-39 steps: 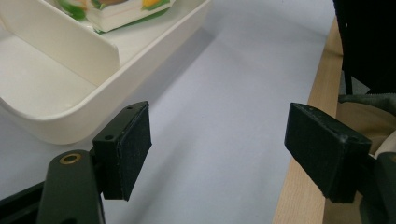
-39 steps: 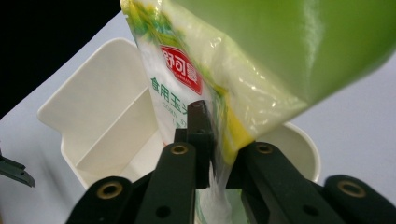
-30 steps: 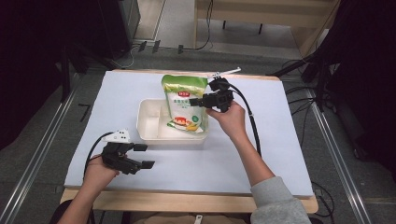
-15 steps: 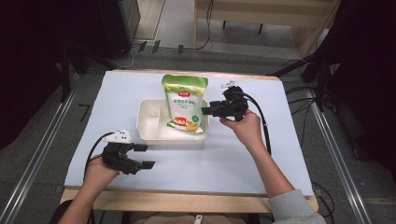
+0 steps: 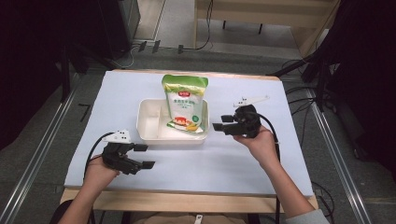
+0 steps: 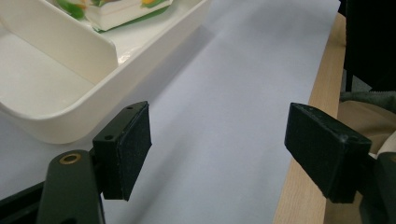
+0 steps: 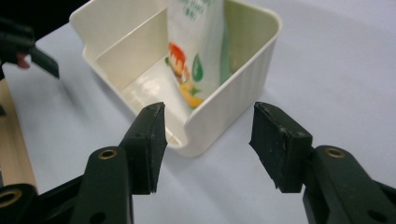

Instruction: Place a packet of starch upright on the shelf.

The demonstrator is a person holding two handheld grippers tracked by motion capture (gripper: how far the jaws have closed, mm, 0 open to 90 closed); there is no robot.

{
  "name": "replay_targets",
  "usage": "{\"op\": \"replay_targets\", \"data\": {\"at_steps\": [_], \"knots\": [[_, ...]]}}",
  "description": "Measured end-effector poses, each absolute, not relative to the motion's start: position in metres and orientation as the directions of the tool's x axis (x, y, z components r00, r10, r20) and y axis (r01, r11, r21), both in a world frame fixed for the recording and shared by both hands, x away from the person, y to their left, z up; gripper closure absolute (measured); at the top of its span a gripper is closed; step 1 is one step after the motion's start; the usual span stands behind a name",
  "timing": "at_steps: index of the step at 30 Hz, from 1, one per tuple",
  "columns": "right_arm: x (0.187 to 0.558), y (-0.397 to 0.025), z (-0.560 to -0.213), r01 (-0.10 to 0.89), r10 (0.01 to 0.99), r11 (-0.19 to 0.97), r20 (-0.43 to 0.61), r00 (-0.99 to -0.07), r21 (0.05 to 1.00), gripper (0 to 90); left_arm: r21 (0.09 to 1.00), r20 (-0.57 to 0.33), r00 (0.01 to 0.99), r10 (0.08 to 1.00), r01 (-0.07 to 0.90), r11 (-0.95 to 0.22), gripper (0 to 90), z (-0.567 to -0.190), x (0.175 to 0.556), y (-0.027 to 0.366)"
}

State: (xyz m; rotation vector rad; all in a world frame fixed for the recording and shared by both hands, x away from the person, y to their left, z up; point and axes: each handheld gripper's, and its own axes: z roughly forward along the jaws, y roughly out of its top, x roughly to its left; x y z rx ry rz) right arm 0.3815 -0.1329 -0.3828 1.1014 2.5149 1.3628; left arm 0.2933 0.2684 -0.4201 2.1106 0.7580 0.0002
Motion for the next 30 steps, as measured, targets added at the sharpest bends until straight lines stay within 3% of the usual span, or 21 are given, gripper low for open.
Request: {"op": "replay_targets", "data": {"at_steps": [7,12,20,30], "knots": [[0.353,-0.141,-0.401,0.542,0.611,0.334,0.261,-0.747,0.771,41.5,0.732,-0.266,0.814,0.517,0.519,-0.441,23.6,-0.42,0.292,0.269],[0.335,-0.14,-0.417,0.533,0.627,0.33,0.241,-0.741,0.779,42.9,0.734,-0.266,0.813,0.518,0.519,-0.438,23.6,-0.418,0.29,0.272],[0.335,-0.13,-0.432,0.57,0.594,0.365,0.287,-0.751,0.736,40.2,0.732,-0.264,0.814,0.517,0.518,-0.443,23.5,-0.419,0.291,0.272],[0.338,-0.13,-0.437,0.572,0.599,0.388,0.274,-0.752,0.723,36.6,0.724,-0.264,0.814,0.517,0.521,-0.451,23.5,-0.42,0.292,0.271]]}}
